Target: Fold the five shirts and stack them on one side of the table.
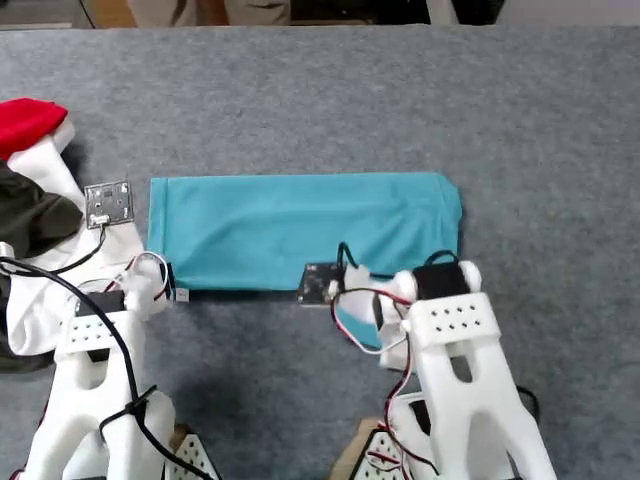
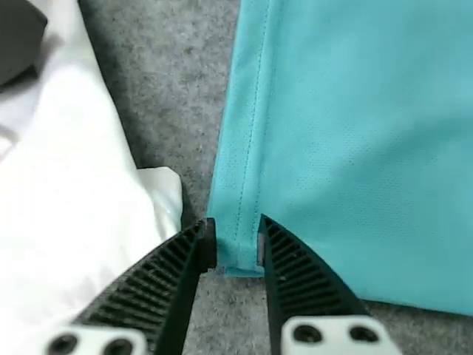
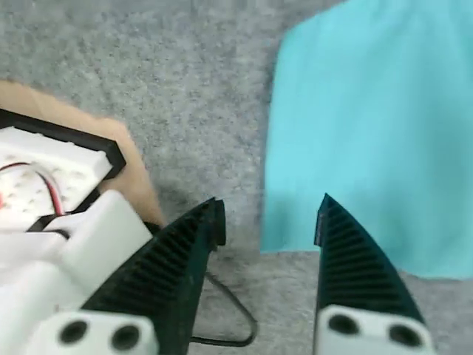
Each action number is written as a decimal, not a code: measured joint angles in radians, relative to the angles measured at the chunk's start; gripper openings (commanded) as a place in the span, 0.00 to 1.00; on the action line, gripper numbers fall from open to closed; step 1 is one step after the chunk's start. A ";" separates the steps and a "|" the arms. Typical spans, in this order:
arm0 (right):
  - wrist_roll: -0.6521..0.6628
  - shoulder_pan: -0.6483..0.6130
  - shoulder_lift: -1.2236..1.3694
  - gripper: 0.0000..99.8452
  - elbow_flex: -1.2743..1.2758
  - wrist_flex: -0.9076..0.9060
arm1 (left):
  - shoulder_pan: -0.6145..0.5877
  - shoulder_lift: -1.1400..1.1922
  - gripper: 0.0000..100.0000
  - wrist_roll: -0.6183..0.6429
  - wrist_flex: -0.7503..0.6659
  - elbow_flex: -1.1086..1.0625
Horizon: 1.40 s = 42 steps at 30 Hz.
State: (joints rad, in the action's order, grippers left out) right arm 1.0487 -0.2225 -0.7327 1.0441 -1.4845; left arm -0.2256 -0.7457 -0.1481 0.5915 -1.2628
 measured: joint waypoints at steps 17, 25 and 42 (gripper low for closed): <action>0.000 -0.002 0.000 0.25 0.210 0.302 | 0.000 0.000 0.11 -0.002 0.000 -0.002; 0.003 -0.003 0.198 0.25 0.187 0.419 | 0.000 0.000 0.11 -0.002 0.000 -0.012; 0.003 0.063 0.367 0.01 0.058 0.494 | 0.000 0.000 0.11 -0.002 0.000 -0.014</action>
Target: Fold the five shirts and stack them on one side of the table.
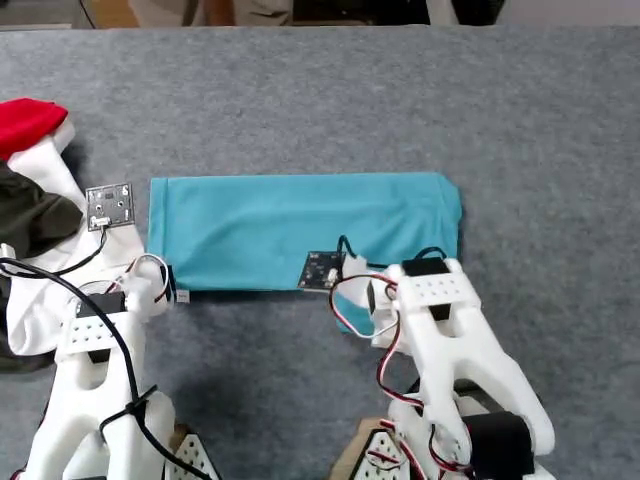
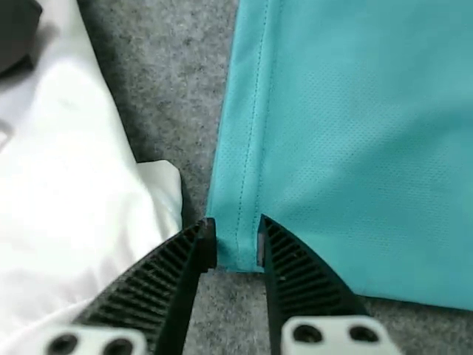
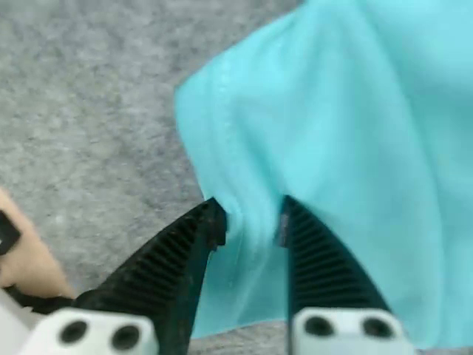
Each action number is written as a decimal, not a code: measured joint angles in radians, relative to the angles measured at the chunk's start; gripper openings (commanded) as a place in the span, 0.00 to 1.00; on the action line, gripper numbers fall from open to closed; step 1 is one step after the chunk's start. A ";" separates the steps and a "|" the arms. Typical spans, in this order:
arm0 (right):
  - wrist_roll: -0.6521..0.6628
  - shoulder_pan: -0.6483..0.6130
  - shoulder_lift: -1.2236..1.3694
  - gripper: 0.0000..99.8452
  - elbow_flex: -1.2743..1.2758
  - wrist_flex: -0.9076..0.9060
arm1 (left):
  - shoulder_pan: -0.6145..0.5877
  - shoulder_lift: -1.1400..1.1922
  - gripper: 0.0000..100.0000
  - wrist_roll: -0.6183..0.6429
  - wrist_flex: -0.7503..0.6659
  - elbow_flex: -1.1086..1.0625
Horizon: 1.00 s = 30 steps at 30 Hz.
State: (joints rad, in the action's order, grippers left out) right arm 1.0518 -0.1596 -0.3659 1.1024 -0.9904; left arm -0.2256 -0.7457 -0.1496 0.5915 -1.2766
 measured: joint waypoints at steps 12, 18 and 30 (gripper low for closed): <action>0.000 0.057 0.043 0.00 -0.058 -0.005 | 0.000 0.000 0.11 0.000 0.000 0.000; 0.000 0.066 0.044 0.00 -0.279 -0.167 | 0.000 0.000 0.11 0.000 0.000 0.000; 0.000 0.021 0.433 0.00 -0.845 -0.288 | 0.000 0.000 0.11 0.000 0.000 0.000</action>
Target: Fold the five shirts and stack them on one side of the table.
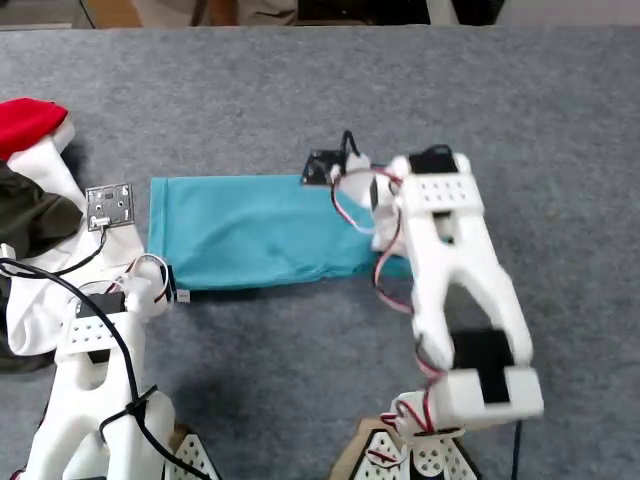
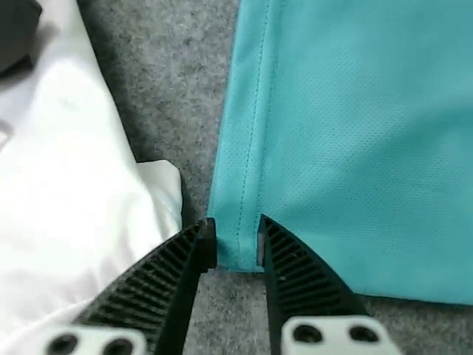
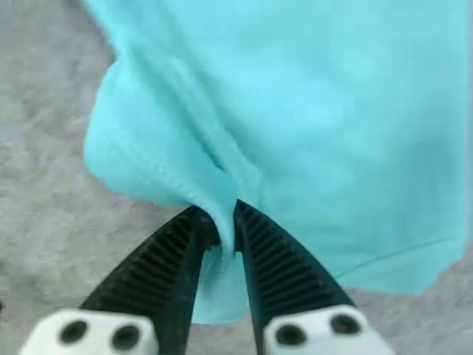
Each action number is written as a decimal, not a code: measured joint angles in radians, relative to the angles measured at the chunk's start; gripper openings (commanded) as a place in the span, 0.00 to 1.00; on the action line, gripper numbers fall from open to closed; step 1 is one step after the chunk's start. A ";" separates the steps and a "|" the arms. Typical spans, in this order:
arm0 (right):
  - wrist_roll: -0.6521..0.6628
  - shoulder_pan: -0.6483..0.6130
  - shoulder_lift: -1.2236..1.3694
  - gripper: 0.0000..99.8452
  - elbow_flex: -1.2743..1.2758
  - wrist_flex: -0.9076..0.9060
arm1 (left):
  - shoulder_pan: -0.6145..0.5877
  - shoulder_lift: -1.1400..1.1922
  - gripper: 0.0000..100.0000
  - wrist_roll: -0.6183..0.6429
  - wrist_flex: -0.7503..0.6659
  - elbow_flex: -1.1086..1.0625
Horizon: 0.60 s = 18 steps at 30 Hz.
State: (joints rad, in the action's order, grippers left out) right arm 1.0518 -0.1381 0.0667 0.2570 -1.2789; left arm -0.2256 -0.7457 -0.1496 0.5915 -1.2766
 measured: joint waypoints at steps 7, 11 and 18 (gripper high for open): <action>0.086 -0.026 0.259 0.00 -0.348 -0.170 | 0.000 0.000 0.11 0.000 0.000 0.000; 0.130 -0.071 0.327 0.04 -0.457 -0.222 | 0.000 0.000 0.11 0.000 0.000 0.000; 0.133 -0.107 0.368 0.30 -0.554 -0.229 | 0.000 0.000 0.11 0.000 0.000 0.000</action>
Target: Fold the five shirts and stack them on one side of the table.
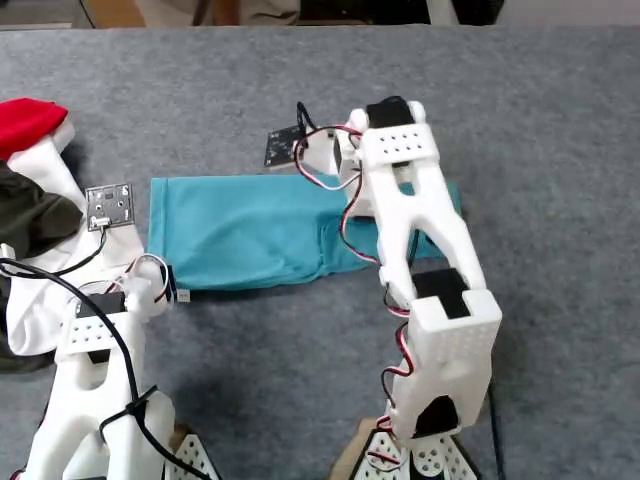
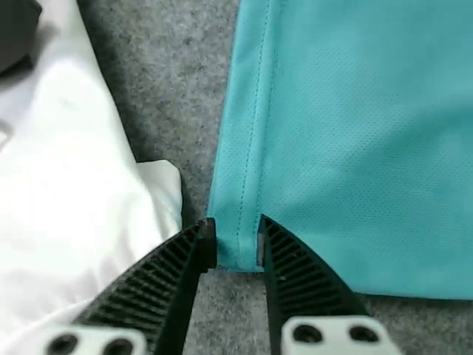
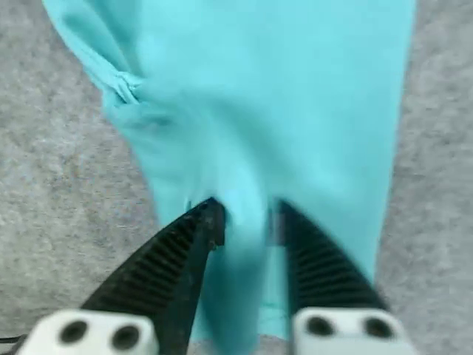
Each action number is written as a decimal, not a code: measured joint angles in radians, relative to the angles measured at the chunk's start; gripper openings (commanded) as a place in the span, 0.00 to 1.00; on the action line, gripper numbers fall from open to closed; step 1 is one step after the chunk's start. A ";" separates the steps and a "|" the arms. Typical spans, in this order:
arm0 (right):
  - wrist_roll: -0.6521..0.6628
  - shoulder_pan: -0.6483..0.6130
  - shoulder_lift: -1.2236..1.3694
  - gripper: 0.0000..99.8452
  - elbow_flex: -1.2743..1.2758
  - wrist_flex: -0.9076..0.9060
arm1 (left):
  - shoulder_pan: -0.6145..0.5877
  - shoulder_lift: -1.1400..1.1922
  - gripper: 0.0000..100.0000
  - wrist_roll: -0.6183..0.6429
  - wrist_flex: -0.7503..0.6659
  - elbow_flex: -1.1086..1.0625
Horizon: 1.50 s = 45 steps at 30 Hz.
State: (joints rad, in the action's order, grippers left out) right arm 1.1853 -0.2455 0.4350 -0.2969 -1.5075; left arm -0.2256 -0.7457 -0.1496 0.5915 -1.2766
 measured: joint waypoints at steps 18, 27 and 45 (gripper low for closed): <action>-0.109 0.114 -0.098 0.01 -0.014 -0.196 | 0.000 0.000 0.11 0.000 0.000 0.000; -0.203 0.141 -0.092 0.01 0.278 0.163 | 0.000 0.000 0.11 0.000 0.000 -0.002; -0.207 0.192 -0.152 0.00 0.301 0.270 | -0.018 -0.011 0.12 0.035 0.161 0.118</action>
State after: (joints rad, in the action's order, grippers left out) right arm 0.9782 -0.0537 0.2831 0.0038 -1.2375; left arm -0.2440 -0.7564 -0.1143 0.7526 -1.1584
